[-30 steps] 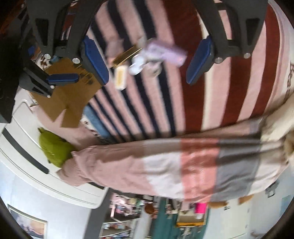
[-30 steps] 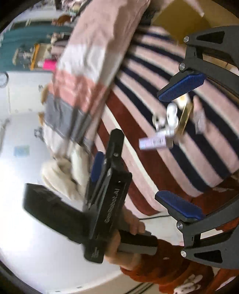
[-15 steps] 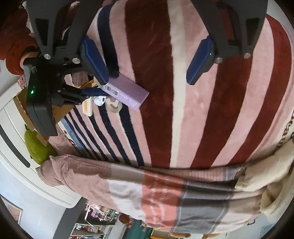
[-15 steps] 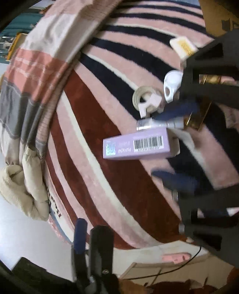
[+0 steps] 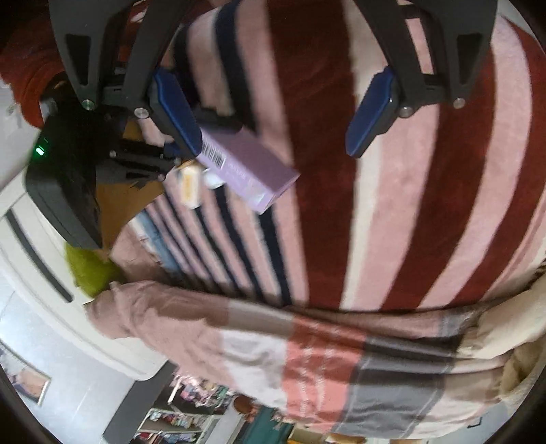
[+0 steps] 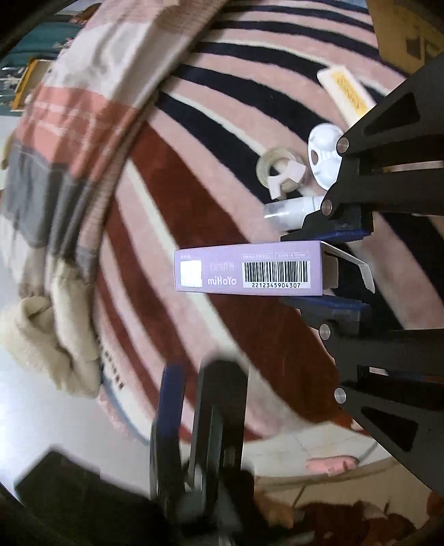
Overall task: Organize rigid objects
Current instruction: 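Lower the lilac box into the cardboard box and open the right gripper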
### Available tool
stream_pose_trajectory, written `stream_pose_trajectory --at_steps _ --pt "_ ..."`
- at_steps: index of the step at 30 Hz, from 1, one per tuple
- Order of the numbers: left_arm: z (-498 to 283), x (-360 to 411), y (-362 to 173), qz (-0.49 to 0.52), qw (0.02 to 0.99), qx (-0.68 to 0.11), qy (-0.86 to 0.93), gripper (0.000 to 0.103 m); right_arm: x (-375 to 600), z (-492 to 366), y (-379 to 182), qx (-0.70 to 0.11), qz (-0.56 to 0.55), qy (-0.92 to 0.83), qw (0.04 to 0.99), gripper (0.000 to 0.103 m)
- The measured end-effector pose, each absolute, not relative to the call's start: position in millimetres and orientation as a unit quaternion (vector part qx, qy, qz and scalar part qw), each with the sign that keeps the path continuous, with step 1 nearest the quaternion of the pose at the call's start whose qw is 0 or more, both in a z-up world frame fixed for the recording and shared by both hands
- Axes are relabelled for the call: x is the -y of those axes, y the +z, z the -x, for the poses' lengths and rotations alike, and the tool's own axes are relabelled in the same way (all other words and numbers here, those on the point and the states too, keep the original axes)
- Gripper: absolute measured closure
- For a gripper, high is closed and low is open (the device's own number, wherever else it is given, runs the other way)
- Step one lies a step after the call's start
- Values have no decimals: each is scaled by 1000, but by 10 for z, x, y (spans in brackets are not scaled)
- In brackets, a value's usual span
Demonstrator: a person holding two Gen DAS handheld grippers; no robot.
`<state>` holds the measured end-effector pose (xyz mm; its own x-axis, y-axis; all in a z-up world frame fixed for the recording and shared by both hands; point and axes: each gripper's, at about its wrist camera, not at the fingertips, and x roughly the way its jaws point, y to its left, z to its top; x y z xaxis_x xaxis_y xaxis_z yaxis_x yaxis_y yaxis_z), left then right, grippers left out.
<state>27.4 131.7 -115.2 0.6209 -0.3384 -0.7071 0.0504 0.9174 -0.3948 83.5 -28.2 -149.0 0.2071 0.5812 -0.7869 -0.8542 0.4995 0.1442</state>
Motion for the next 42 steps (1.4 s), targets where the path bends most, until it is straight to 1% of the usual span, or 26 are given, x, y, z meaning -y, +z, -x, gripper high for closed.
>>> stream_pose_trajectory --at_steps 6,7,8,11,15,21,26,32,34,36,37,38,39,42 --pt "-461 -972 -883 184 883 -401 -159 20 582 -703 -1086 -407 132 481 765 82" --pt "-494 -896 -830 184 883 -399 -167 27 654 -715 -1026 -407 123 481 767 82" --pt "-523 -833 -783 181 883 -398 -173 37 747 -724 -949 -404 113 481 770 82" --pt "-633 -598 -566 180 883 -388 -195 39 961 -765 -774 -399 104 469 781 82" --pt "-785 -273 -302 172 882 -378 -223 41 1360 -831 -518 -389 87 449 800 82" --pt "-1036 377 -45 146 873 -381 -267 41 2014 -916 -320 -394 61 410 821 82" --pt "-1257 951 -42 130 855 -398 -304 41 2516 -977 -338 -414 42 370 831 82" --pt "-1462 1538 -208 114 833 -433 -326 41 3002 -1057 -495 -441 18 341 830 82" --pt "-1491 1635 -243 108 829 -443 -323 40 3081 -1077 -559 -450 12 337 827 81" --pt "-1502 1718 -270 84 834 -452 -304 33 3106 -1088 -619 -456 21 325 828 77" --pt "-1491 1728 -265 76 838 -451 -298 21 3115 -1090 -633 -456 28 318 831 67" --pt "-1460 1728 -235 65 845 -444 -290 15 3124 -1069 -634 -452 34 312 835 61" --pt "-1436 1715 -214 60 850 -437 -286 14 3134 -1046 -624 -445 40 311 839 55" --pt "-1378 1610 -147 60 856 -428 -284 14 3118 -1037 -587 -439 42 318 839 55"
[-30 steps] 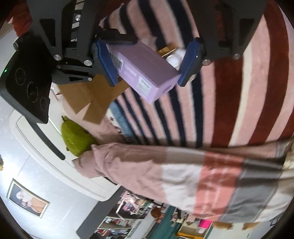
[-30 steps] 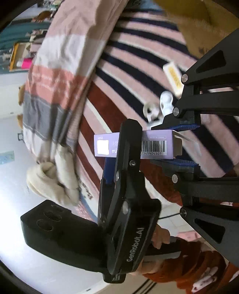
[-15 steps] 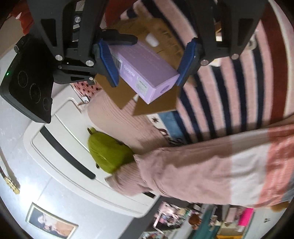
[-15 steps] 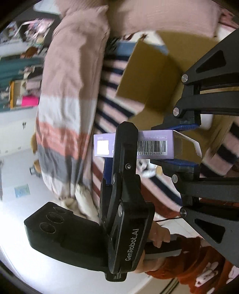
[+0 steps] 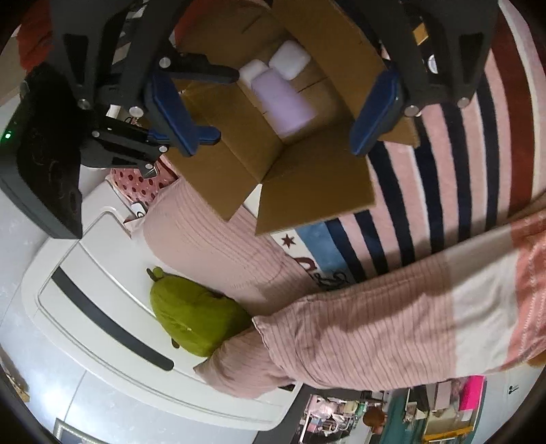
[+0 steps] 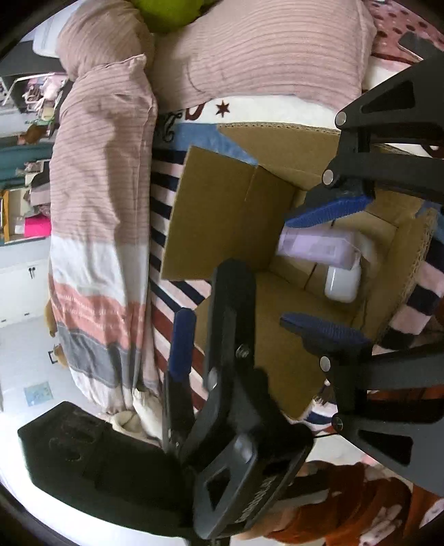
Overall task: Organize rigid objects
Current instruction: 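Lower the lilac box into the cardboard box and open the right gripper, then grasp the clear perfume bottle with the right gripper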
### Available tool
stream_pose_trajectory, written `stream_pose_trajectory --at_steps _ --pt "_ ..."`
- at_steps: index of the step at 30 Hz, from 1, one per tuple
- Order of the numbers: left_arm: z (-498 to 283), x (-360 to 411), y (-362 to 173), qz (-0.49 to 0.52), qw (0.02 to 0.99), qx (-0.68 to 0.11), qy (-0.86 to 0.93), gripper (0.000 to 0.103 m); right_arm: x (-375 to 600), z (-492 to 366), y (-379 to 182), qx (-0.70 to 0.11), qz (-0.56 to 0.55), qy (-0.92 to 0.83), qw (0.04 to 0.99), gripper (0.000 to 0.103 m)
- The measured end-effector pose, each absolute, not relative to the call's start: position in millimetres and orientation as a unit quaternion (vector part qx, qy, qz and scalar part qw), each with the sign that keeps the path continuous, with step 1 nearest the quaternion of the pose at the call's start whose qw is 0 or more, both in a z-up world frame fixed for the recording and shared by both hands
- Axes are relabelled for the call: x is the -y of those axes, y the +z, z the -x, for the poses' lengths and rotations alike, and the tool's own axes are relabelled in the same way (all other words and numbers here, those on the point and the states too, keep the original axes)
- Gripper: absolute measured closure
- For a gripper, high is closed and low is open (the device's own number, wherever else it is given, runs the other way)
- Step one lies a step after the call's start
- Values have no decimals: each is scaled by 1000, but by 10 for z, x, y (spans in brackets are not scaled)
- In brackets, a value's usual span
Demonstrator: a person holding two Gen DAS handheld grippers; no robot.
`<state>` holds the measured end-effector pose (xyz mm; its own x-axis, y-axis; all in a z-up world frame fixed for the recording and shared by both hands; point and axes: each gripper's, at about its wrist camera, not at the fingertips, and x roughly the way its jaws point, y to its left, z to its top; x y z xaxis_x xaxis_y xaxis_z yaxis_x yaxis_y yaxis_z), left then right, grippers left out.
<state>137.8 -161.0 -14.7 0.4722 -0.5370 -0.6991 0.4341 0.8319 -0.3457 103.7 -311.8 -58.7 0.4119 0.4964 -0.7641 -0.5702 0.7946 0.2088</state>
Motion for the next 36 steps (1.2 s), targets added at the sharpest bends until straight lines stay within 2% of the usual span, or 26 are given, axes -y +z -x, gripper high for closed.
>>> stream_pose_trajectory --at_steps 11,17,27,30,36 --pt "-952 690 88 70 897 -381 -214 14 2580 -631 -221 -369 53 378 847 55" --pt "-584 -57 -26 72 918 -359 -153 14 1965 -222 -198 -343 62 452 821 55" --pt "-174 -631 -752 67 920 -368 -116 14 1426 -71 -1192 -393 57 423 814 54" --pt "-99 -698 -951 69 917 -373 -120 14 1442 -166 -1533 -402 47 379 832 42" --pt "3 -771 -1185 77 913 -380 -126 14 1439 -364 -2013 -407 59 302 860 41"
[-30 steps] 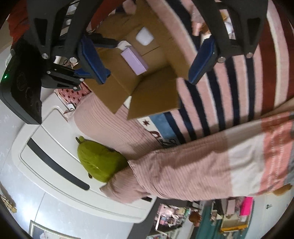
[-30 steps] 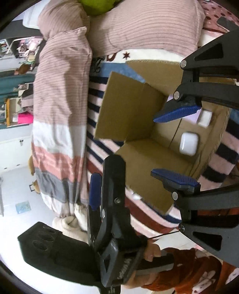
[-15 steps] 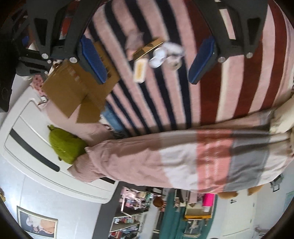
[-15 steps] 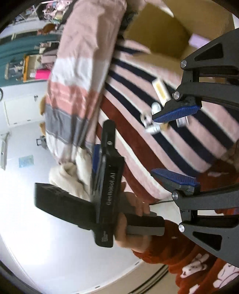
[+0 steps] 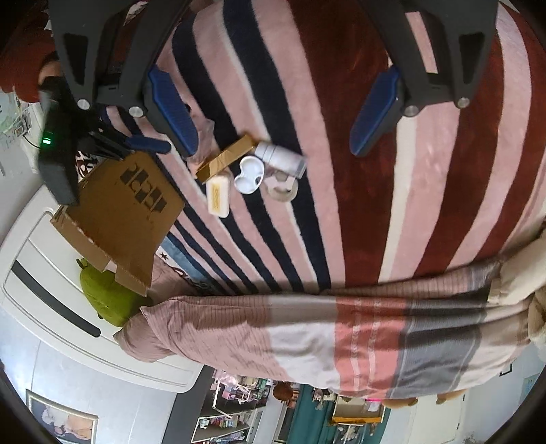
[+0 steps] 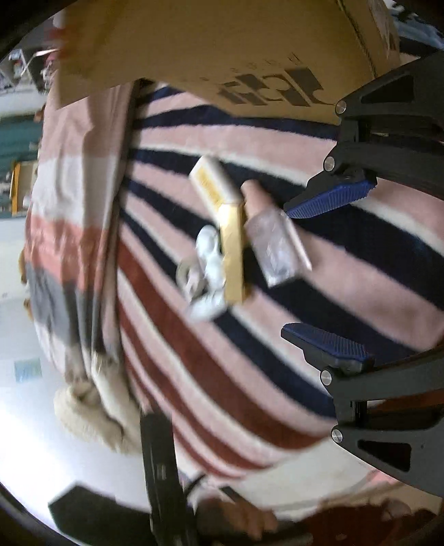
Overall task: Organize rigid objects
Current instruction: 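Grasp the clear perfume bottle with the right gripper, then place the perfume bottle into the cardboard box and open the right gripper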
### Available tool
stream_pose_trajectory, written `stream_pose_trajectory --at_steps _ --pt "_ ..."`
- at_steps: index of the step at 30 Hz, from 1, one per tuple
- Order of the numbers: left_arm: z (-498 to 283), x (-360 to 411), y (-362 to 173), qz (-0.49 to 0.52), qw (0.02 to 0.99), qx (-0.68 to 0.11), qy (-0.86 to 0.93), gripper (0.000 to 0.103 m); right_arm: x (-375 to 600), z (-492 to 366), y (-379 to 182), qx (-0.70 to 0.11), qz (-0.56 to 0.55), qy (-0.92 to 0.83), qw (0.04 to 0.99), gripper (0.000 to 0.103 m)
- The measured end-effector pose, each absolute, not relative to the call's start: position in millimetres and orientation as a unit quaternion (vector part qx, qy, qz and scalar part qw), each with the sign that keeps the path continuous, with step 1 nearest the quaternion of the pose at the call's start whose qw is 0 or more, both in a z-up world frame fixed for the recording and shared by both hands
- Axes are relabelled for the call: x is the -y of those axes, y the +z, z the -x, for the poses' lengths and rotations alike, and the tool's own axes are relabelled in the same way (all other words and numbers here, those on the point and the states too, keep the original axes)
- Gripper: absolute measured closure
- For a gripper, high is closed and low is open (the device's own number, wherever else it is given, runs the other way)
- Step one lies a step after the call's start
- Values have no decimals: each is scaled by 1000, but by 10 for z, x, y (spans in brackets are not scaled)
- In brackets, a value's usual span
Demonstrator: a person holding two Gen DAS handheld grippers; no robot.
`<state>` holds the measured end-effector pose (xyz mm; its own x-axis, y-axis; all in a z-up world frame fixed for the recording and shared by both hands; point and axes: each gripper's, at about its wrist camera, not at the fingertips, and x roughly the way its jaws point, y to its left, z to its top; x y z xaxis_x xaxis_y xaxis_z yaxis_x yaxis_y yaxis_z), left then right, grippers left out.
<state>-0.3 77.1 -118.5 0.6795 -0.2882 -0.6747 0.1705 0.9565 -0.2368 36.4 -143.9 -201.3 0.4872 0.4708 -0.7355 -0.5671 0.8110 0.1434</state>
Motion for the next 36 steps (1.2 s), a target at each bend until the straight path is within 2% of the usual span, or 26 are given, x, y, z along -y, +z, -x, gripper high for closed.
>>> stream_pose_trajectory --at_steps 3,8,9,12,18,27,28,29,32,34,36 --pt "16 -820 -1240 87 911 -383 -127 14 1414 -435 -2124 -406 57 285 867 32" --pt "16 -866 -1282 94 909 -387 -124 14 1309 -503 -2196 -402 78 279 869 32" --pt "18 -868 -1284 94 909 -388 -124 14 1293 -523 -2205 -403 82 274 869 32" --pt "16 -868 -1284 93 908 -388 -125 14 1287 -516 -2197 -403 85 280 867 49" --pt "14 -790 -1235 93 907 -387 -140 14 1300 -379 -2056 -387 92 291 870 50" --pt "34 -453 -945 106 891 -380 -226 15 1053 -27 -1317 -316 99 400 854 50" --pt "41 -429 -891 111 890 -376 -232 20 1029 -16 -1225 -308 99 410 853 50" --pt "43 -414 -832 114 889 -374 -240 30 1009 -9 -1141 -300 99 417 852 50" --pt "25 -338 -663 114 886 -371 -254 50 992 -4 -902 -276 100 434 851 50" --pt "6 -278 -558 106 890 -366 -250 61 1007 -24 -772 -260 107 434 856 50" --pt "-38 -212 -444 107 892 -361 -249 61 1084 -72 -671 -254 104 432 859 50"
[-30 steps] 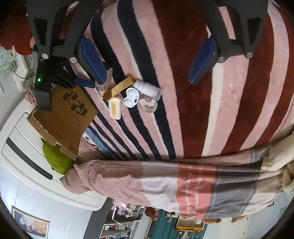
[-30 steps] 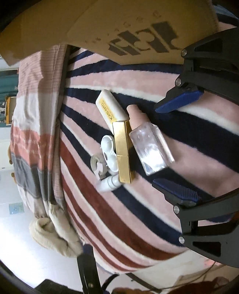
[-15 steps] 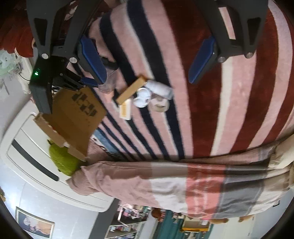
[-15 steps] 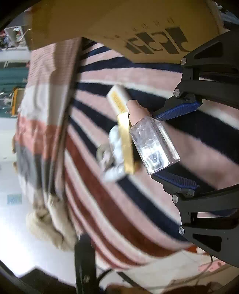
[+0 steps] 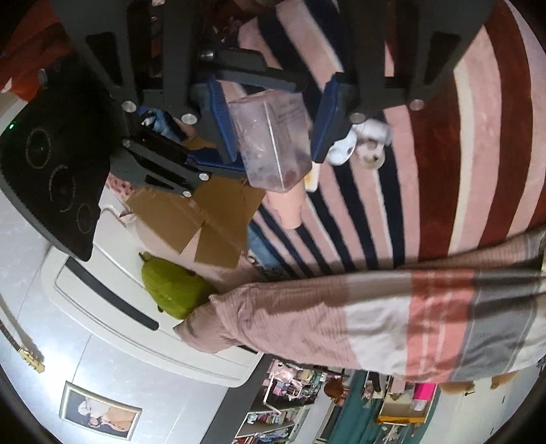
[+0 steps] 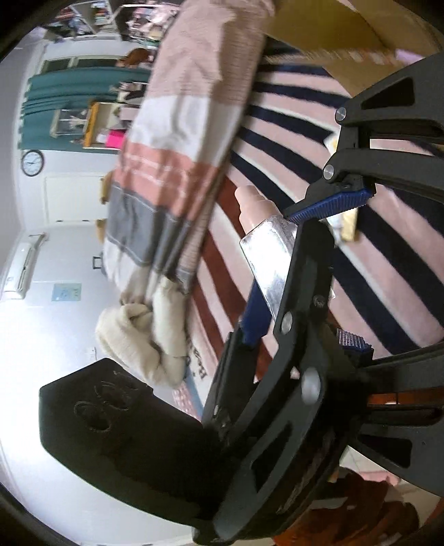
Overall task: Organize rigid objects
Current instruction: 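Place the perfume bottle into the cardboard box and open the right gripper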
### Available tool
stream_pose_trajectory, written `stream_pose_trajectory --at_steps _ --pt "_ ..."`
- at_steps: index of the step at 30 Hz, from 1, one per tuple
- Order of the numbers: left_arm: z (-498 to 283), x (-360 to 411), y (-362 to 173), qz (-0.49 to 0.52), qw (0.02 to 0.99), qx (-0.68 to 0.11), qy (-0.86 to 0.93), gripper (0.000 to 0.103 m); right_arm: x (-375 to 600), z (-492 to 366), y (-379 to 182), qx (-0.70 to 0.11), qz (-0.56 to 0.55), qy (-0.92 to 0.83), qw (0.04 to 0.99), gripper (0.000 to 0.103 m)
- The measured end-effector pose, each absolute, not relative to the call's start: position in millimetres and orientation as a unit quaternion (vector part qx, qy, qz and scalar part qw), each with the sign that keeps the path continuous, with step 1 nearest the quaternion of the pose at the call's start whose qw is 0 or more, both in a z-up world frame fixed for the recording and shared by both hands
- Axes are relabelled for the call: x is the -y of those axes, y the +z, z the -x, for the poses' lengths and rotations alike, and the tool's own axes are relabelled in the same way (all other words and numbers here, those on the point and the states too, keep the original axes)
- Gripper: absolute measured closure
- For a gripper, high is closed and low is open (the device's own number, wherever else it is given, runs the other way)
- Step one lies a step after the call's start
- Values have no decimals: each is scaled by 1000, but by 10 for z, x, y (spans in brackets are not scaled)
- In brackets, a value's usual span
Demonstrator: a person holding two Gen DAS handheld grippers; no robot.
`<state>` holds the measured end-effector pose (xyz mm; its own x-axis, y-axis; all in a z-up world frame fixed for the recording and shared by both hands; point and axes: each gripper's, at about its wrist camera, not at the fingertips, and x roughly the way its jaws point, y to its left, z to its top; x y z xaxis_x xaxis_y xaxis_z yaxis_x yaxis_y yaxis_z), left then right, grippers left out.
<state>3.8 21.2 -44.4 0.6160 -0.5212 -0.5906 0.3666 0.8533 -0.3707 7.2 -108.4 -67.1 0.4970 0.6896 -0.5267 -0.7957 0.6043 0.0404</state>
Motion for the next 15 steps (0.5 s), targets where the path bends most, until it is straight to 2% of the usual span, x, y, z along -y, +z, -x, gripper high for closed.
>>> stream_pose_trajectory --at_steps 9,15 --pt "-414 440 -113 74 888 -354 -285 62 1732 -307 -418 -237 101 385 886 50" --pt "-720 1091 -84 51 872 -370 -318 63 2274 -499 -393 -265 101 335 899 50"
